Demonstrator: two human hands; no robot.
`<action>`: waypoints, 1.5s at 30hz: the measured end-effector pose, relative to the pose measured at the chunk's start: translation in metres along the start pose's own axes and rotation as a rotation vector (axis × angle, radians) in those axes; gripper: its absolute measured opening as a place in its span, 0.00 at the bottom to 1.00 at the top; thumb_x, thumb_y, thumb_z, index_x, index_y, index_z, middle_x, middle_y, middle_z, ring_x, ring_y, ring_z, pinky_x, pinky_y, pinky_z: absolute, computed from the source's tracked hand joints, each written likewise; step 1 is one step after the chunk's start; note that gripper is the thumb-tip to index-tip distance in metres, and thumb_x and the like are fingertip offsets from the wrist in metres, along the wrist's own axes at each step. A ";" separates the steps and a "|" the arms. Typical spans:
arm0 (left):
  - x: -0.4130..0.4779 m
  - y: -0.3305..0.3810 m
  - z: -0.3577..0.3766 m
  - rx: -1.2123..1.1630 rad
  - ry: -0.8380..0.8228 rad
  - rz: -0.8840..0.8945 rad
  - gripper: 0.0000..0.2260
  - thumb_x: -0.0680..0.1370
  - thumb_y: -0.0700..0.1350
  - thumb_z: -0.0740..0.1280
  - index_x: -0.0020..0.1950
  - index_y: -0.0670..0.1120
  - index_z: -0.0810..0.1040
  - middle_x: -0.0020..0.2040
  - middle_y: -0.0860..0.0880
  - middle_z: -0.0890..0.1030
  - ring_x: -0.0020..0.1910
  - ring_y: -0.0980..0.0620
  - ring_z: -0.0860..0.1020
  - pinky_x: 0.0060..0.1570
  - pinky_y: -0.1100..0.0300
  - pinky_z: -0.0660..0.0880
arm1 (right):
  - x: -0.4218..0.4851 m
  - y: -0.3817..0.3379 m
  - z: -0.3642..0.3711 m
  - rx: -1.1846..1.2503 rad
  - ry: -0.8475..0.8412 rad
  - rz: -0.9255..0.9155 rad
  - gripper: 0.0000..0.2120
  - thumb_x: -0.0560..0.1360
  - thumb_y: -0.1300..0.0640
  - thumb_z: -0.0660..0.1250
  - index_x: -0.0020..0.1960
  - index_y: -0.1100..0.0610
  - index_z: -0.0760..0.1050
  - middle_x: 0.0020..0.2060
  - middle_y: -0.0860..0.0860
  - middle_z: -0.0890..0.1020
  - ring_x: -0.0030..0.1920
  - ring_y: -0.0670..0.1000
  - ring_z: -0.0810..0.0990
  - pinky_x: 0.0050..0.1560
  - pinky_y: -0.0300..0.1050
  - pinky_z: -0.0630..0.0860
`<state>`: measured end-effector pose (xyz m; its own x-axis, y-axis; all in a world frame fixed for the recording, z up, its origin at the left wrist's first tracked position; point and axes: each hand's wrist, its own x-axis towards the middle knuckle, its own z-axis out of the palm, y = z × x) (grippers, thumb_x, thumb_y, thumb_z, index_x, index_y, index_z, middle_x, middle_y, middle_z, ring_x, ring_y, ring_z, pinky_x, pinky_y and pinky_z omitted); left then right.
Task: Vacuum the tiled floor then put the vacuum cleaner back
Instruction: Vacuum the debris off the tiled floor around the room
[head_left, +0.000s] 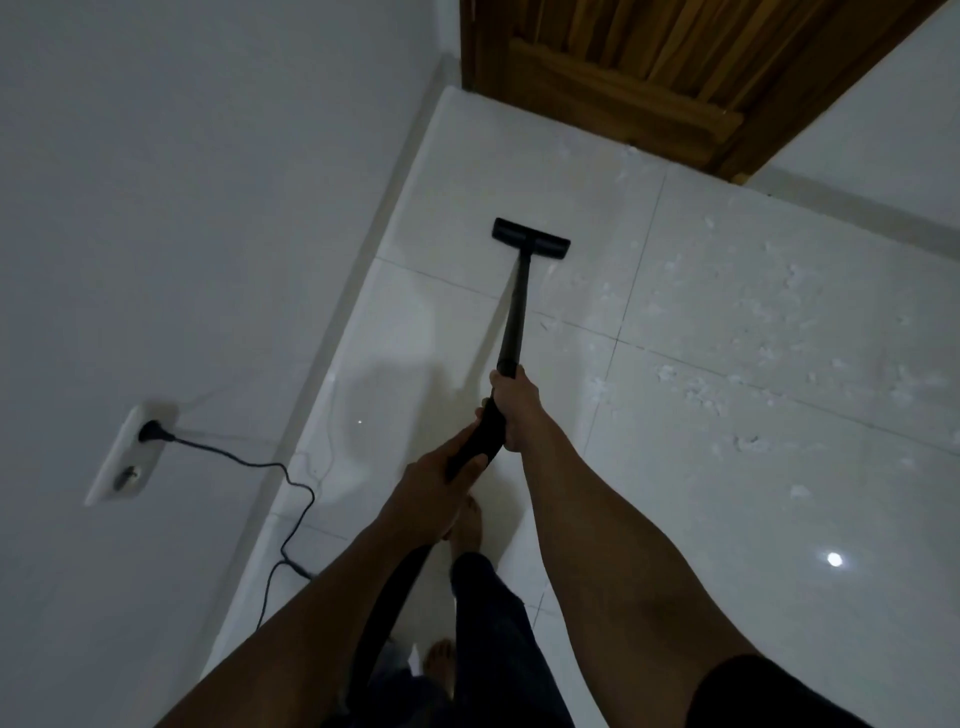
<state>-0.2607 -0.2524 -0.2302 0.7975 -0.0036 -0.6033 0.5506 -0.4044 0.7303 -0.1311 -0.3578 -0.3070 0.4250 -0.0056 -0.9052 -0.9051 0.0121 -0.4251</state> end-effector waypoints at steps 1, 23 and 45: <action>0.012 0.004 -0.002 -0.005 0.006 0.007 0.23 0.84 0.55 0.60 0.79 0.60 0.61 0.43 0.46 0.85 0.22 0.63 0.75 0.25 0.70 0.71 | 0.007 -0.011 0.001 -0.001 0.001 -0.001 0.16 0.85 0.56 0.62 0.72 0.52 0.69 0.39 0.56 0.75 0.30 0.52 0.76 0.27 0.42 0.80; 0.267 0.012 -0.006 -0.045 -0.067 0.052 0.23 0.82 0.60 0.60 0.77 0.66 0.60 0.26 0.55 0.76 0.21 0.56 0.75 0.23 0.62 0.75 | 0.212 -0.153 -0.006 -0.011 0.043 -0.078 0.15 0.85 0.54 0.62 0.71 0.46 0.70 0.38 0.56 0.73 0.34 0.55 0.74 0.34 0.48 0.79; 0.260 0.001 -0.018 -0.012 -0.004 0.055 0.23 0.84 0.58 0.59 0.78 0.65 0.58 0.27 0.60 0.78 0.20 0.57 0.75 0.23 0.64 0.75 | 0.207 -0.144 0.021 0.017 0.065 -0.182 0.18 0.86 0.55 0.61 0.75 0.48 0.68 0.38 0.55 0.74 0.30 0.53 0.75 0.27 0.42 0.78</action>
<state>-0.0484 -0.2373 -0.3803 0.8257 -0.0290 -0.5634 0.5091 -0.3922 0.7662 0.0875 -0.3400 -0.4327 0.5795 -0.0742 -0.8116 -0.8127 0.0222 -0.5823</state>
